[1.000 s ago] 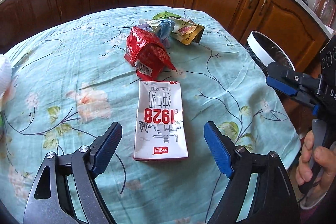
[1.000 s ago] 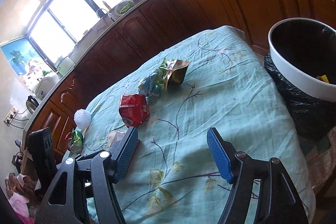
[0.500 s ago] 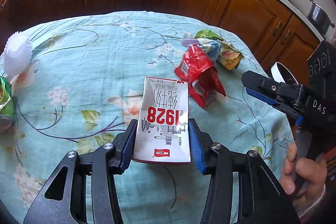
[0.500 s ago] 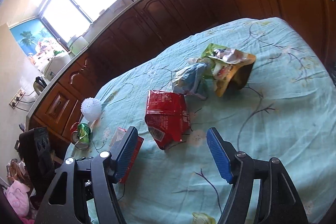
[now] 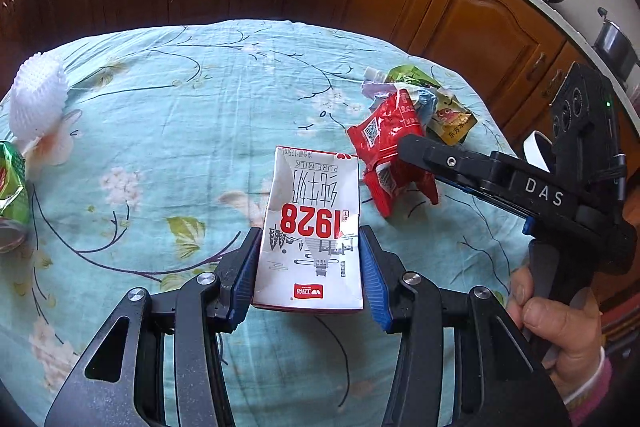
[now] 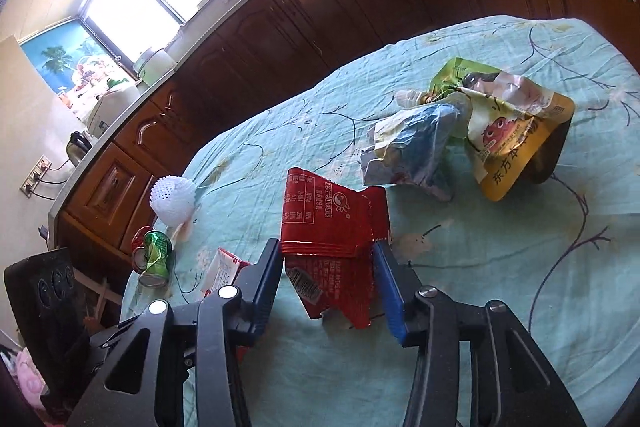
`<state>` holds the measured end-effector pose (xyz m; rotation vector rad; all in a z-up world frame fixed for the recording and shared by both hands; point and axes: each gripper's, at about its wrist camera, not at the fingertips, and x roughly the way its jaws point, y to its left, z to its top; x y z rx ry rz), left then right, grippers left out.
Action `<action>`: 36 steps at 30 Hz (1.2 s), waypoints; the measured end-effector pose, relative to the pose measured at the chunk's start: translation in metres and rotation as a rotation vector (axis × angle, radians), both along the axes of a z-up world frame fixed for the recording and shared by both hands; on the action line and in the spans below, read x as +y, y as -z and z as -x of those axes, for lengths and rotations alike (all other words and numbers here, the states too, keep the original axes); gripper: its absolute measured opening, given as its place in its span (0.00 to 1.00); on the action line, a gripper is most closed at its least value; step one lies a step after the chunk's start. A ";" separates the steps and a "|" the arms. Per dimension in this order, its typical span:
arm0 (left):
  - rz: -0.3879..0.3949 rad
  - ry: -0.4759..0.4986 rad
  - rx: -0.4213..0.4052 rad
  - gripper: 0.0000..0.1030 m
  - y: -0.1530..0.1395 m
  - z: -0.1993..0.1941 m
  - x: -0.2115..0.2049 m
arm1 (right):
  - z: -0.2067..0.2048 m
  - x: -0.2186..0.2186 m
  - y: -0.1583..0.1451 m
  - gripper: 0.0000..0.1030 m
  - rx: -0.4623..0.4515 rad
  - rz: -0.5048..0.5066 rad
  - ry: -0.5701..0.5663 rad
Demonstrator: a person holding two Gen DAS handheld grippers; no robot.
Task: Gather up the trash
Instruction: 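Grasp the white milk carton with the left tool while the right tool grasps the red snack bag, then carry the milk carton and red bag over the bin and release both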
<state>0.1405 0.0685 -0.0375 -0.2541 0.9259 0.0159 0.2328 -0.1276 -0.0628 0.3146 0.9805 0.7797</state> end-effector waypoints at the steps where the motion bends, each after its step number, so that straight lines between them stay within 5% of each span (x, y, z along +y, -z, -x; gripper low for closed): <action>1: 0.003 0.004 -0.002 0.45 -0.001 -0.001 -0.002 | 0.003 -0.006 -0.002 0.39 -0.009 0.000 0.005; 3: 0.017 0.020 -0.006 0.45 -0.003 -0.001 -0.008 | 0.007 -0.020 -0.006 0.27 -0.011 -0.009 0.020; 36: 0.009 0.443 -0.080 0.45 -0.037 -0.046 -0.210 | 0.060 -0.252 -0.054 0.25 -0.119 -0.013 0.441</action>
